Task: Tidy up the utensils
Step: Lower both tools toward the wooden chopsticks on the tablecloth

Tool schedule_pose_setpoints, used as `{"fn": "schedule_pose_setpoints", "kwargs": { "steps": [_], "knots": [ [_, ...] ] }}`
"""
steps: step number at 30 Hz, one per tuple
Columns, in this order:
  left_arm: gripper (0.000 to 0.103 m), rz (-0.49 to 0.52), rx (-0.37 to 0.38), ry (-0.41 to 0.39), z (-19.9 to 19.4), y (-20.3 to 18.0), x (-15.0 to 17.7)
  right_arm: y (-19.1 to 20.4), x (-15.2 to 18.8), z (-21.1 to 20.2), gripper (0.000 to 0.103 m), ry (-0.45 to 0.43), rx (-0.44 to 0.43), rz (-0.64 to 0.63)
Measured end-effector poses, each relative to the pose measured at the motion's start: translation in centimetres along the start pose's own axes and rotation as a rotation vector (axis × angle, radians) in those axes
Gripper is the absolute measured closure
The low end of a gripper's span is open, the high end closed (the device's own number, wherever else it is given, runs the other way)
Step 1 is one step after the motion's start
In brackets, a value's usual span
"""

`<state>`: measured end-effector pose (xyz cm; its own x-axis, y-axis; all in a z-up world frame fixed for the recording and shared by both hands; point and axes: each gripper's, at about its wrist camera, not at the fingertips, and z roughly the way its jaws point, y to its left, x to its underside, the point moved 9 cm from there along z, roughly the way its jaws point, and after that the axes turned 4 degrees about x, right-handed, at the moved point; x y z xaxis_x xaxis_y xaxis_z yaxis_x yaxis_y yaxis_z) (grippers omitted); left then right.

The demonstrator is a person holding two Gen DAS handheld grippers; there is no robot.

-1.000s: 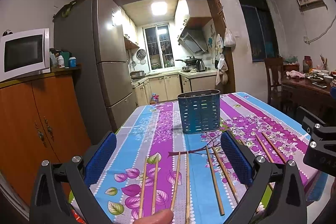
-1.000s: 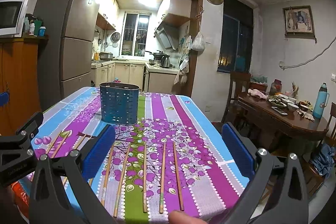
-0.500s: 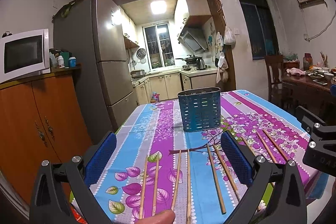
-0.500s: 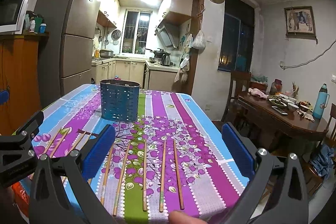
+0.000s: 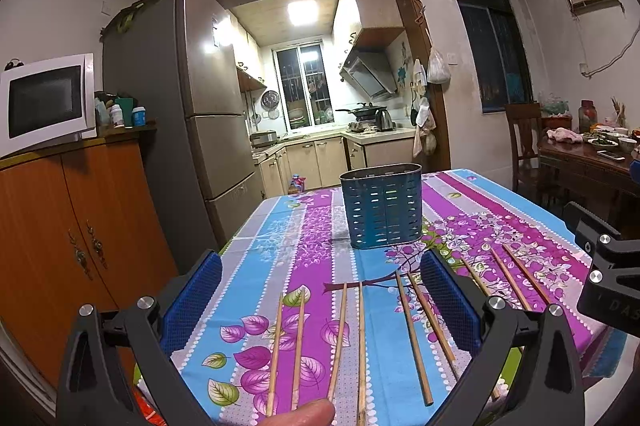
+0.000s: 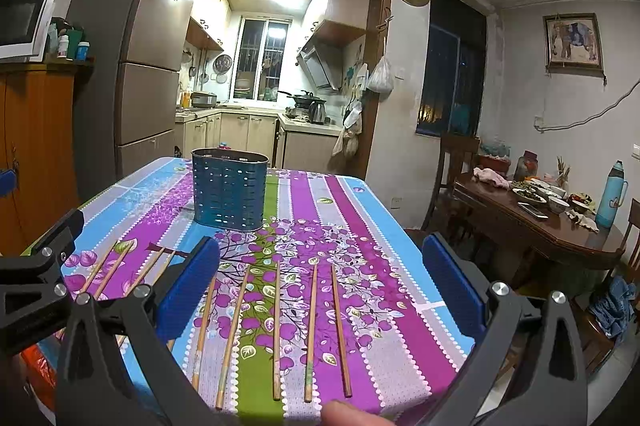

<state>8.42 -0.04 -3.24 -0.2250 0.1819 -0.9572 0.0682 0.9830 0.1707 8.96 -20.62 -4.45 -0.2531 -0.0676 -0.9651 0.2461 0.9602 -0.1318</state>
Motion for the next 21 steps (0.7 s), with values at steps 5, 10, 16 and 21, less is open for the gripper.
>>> {"fn": "schedule_pose_setpoints", "kwargs": {
  "steps": [5,10,16,21],
  "knots": [
    [0.003,-0.001,0.000,0.000,0.0,0.0,0.0,0.0,0.0,0.0,0.005,0.001,0.000,0.000],
    [0.003,0.001,0.002,-0.004,0.0,-0.1,0.0,0.0,0.0,0.0,0.005,0.000,-0.001,-0.001],
    [0.003,0.014,0.011,-0.016,-0.1,0.1,0.0,0.0,-0.1,0.0,0.005,-0.002,-0.003,0.000],
    [0.003,-0.008,-0.070,-0.072,-0.6,5.1,-0.2,-3.5,-1.4,-1.1,0.005,-0.105,0.013,0.131]
  ]
}}
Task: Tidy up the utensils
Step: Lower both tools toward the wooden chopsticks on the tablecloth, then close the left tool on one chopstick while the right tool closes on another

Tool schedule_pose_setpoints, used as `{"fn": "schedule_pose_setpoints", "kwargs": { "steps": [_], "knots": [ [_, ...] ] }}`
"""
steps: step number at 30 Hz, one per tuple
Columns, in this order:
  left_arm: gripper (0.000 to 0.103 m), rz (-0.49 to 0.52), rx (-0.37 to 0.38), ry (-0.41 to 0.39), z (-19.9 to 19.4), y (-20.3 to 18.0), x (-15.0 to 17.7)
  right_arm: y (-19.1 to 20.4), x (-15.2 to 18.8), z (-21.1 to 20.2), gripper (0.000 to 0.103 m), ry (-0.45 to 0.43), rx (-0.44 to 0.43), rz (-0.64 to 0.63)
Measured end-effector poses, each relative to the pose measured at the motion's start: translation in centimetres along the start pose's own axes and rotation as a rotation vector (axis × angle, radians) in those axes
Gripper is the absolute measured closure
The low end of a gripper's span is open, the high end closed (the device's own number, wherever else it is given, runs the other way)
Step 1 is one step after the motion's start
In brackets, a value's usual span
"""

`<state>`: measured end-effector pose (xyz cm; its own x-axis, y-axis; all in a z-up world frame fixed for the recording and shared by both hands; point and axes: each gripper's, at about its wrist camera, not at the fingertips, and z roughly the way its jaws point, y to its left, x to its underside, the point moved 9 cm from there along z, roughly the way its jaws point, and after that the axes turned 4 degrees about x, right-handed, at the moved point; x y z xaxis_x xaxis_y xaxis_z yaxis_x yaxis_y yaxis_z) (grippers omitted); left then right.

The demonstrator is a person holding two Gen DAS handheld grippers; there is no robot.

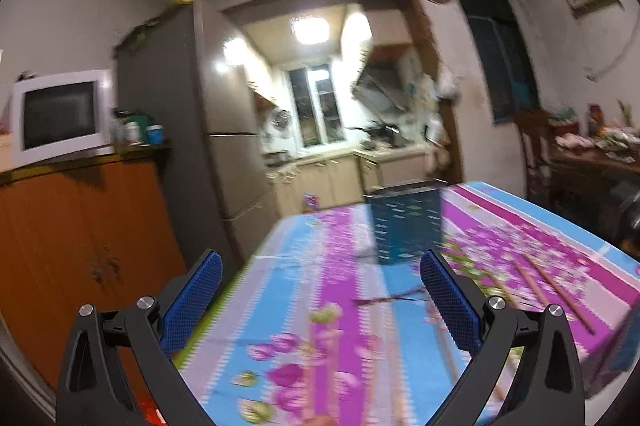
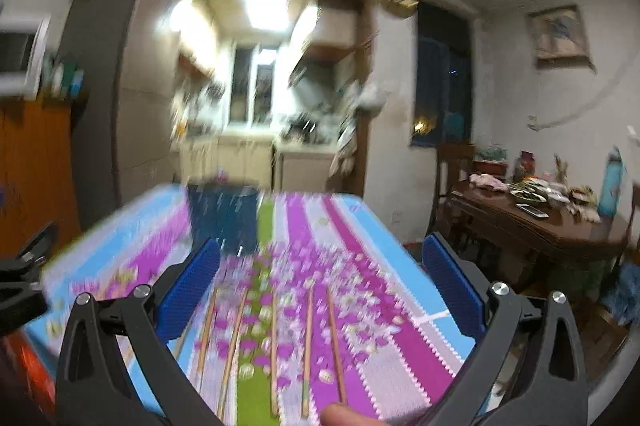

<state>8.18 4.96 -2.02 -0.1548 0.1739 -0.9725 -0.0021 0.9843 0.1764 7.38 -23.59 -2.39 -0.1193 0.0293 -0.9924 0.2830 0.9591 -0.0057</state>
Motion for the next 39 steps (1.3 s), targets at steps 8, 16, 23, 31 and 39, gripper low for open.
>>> {"fn": "schedule_pose_setpoints", "kwargs": {
  "steps": [8,16,23,31,39],
  "knots": [
    [0.005,-0.303,0.114,0.131,0.1,9.6,5.7,-6.0,5.1,3.7,0.005,0.226,-0.144,0.213],
    [0.005,-0.251,0.120,0.307,-0.3,7.9,13.4,-5.3,12.8,2.8,0.005,0.409,-0.198,0.201],
    [0.025,0.000,0.233,0.265,-1.4,1.7,14.3,-3.9,12.8,1.4,0.005,0.367,-0.233,0.159],
    [0.054,-0.032,0.350,0.330,-0.3,-1.1,16.2,-2.6,13.8,1.3,0.008,0.401,-0.277,0.117],
    [0.089,-0.024,0.288,0.346,0.4,-0.5,16.8,-1.4,14.2,1.2,0.043,0.403,-0.311,0.065]
  ]
}}
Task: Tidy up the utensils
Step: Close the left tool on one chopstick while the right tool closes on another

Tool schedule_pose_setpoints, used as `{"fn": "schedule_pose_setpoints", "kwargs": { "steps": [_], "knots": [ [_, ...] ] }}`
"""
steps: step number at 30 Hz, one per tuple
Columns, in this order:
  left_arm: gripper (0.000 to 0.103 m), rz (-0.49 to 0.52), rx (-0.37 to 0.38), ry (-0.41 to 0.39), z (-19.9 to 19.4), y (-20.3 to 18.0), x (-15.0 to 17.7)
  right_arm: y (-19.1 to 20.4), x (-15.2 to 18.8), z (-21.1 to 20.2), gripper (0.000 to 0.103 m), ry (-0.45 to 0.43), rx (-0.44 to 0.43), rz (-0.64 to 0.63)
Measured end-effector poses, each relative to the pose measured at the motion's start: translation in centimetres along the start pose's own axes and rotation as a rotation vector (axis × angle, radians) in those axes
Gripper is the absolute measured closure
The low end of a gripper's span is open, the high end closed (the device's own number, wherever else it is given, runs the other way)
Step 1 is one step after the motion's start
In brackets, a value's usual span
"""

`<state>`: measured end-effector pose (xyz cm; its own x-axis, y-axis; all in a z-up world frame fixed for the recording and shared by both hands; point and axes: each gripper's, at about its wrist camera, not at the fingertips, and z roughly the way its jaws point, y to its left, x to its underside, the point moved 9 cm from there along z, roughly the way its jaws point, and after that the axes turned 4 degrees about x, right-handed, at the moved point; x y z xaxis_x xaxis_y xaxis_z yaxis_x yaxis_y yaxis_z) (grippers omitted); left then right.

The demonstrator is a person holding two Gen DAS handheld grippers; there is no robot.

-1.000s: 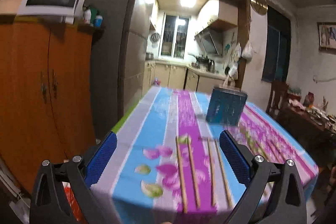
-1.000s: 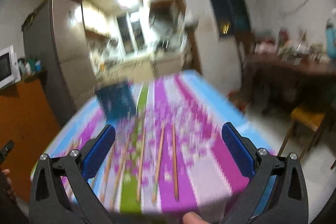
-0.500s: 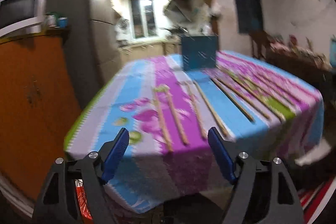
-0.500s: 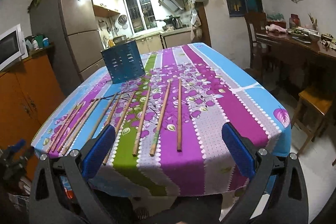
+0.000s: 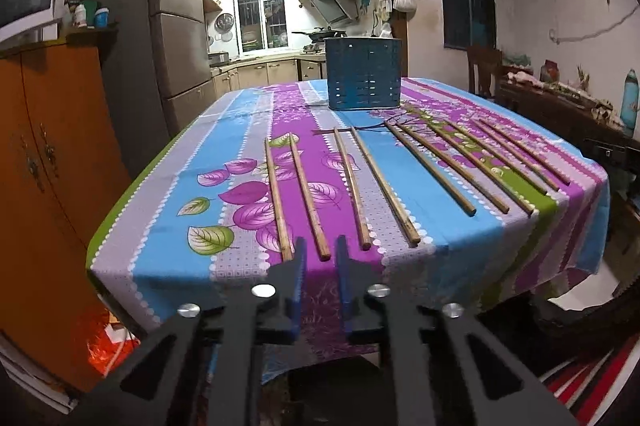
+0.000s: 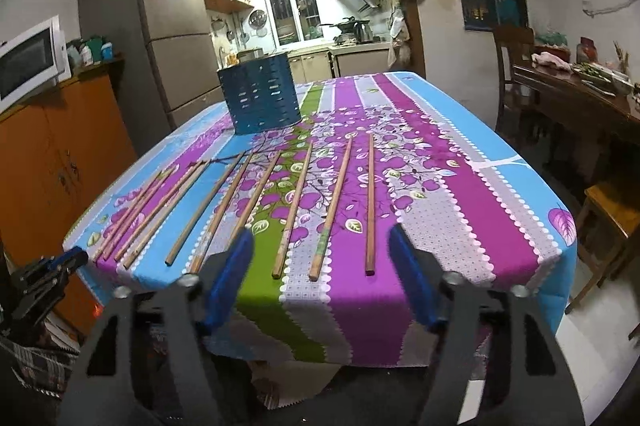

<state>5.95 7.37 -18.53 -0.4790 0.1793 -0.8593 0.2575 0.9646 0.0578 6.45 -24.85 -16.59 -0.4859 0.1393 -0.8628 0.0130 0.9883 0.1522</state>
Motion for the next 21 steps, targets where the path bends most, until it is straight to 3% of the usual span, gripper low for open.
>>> {"fn": "schedule_pose_setpoints", "kwargs": {
  "steps": [4,11,21],
  "knots": [
    [0.093,0.025,-0.001,0.016,1.2,-0.5,0.0,0.4,0.2,0.3,0.052,0.005,0.004,-0.038],
    [0.093,0.023,-0.015,0.049,3.0,-0.2,0.4,0.8,0.5,0.1,0.056,-0.006,0.032,-0.107],
    [0.093,0.005,-0.024,0.038,3.9,0.2,0.3,3.2,1.7,1.5,0.084,0.030,-0.005,-0.221]
  ]
}}
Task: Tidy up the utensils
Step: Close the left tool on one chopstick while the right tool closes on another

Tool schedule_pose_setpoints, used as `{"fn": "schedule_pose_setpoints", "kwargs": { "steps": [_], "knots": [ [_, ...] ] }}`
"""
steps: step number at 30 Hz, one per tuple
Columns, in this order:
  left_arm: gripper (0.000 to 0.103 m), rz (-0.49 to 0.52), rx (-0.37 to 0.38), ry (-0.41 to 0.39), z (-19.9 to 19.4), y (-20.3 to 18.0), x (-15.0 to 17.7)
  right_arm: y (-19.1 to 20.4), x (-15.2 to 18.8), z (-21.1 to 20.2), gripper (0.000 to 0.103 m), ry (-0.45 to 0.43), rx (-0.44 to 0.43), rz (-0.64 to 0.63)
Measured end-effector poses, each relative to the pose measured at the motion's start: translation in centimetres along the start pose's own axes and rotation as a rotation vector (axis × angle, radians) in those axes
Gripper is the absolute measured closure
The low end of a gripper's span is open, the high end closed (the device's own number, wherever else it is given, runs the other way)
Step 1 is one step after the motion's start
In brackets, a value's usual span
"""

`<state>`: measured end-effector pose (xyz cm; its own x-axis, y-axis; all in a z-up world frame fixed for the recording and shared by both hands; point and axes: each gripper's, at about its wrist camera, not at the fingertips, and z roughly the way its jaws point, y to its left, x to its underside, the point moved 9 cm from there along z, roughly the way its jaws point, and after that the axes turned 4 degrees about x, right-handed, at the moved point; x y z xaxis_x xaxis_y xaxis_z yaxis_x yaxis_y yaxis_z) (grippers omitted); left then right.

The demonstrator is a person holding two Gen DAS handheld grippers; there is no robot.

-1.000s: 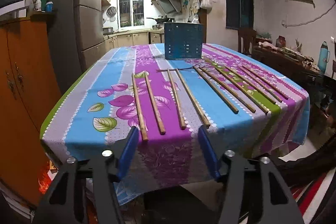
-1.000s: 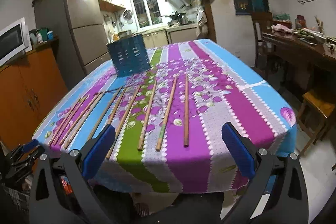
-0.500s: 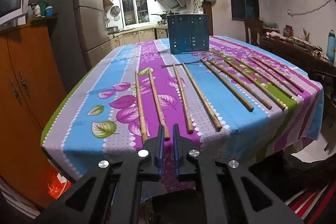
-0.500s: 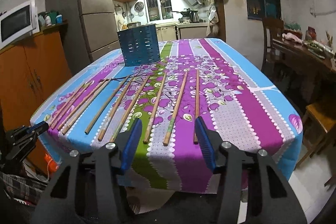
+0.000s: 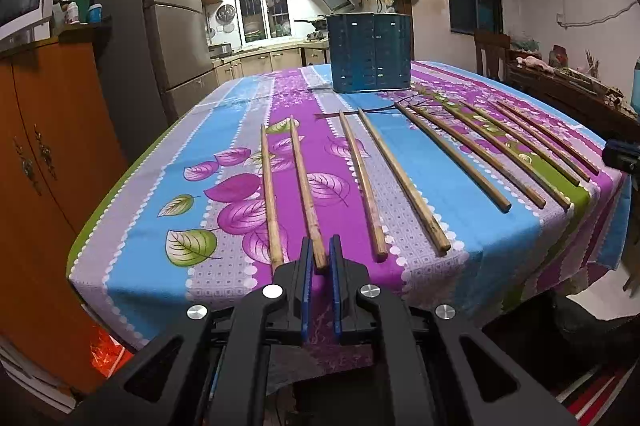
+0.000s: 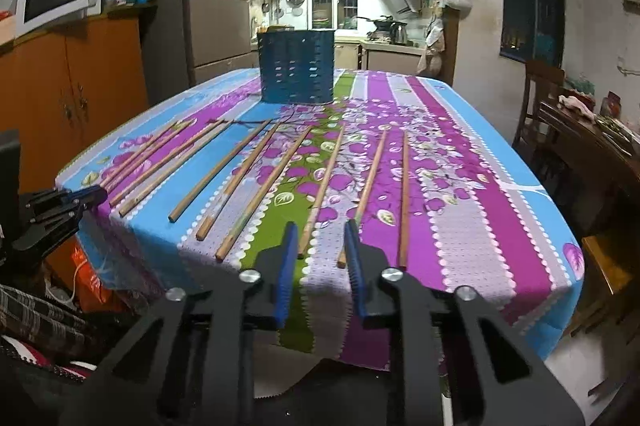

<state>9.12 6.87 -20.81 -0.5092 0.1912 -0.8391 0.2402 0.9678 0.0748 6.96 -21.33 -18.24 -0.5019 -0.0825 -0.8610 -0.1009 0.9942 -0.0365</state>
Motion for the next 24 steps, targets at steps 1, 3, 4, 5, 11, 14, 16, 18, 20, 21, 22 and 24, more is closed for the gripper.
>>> {"fn": "schedule_pose_setpoints", "kwargs": {
  "steps": [1,3,4,5,11,14,16,18,20,21,22,24],
  "knots": [
    [0.093,-0.005,0.001,-0.003,0.0,0.0,0.0,0.1,0.1,0.3,0.084,0.005,0.007,-0.009],
    [0.093,-0.001,-0.005,-0.011,0.0,-0.1,0.1,0.3,0.3,0.7,0.086,0.013,0.015,-0.024],
    [0.094,0.004,-0.010,-0.014,0.0,-0.1,0.1,0.5,0.3,0.9,0.087,0.016,0.016,-0.030],
    [0.094,0.007,-0.013,-0.016,-0.1,-0.2,0.1,0.7,0.4,1.1,0.087,0.017,0.014,-0.037],
    [0.094,0.006,-0.021,-0.028,-0.2,-0.3,0.1,3.7,0.1,1.3,0.088,-0.004,-0.058,-0.122],
    [0.094,0.007,-0.021,-0.030,-0.1,-0.3,0.1,3.3,0.2,1.7,0.088,0.008,-0.009,-0.115],
    [0.094,0.009,-0.022,-0.031,-0.2,-0.3,0.1,1.9,0.4,1.9,0.088,0.007,0.062,-0.092],
    [0.094,0.012,-0.022,-0.033,-0.2,-0.3,0.2,0.9,0.6,2.0,0.088,0.017,0.116,-0.077],
    [0.094,0.017,-0.021,-0.033,-0.2,-0.3,0.1,0.3,0.8,2.3,0.088,0.028,0.130,-0.063],
    [0.094,0.018,-0.021,-0.033,-0.2,-0.3,0.1,0.2,0.9,2.6,0.088,0.038,0.135,-0.059],
    [0.094,0.020,-0.022,-0.032,-0.2,-0.3,0.1,0.0,1.0,2.7,0.088,0.040,0.140,-0.055],
    [0.094,0.020,-0.023,-0.032,-0.2,-0.3,0.1,-0.4,1.2,3.2,0.088,0.052,0.147,-0.041]
  ]
}}
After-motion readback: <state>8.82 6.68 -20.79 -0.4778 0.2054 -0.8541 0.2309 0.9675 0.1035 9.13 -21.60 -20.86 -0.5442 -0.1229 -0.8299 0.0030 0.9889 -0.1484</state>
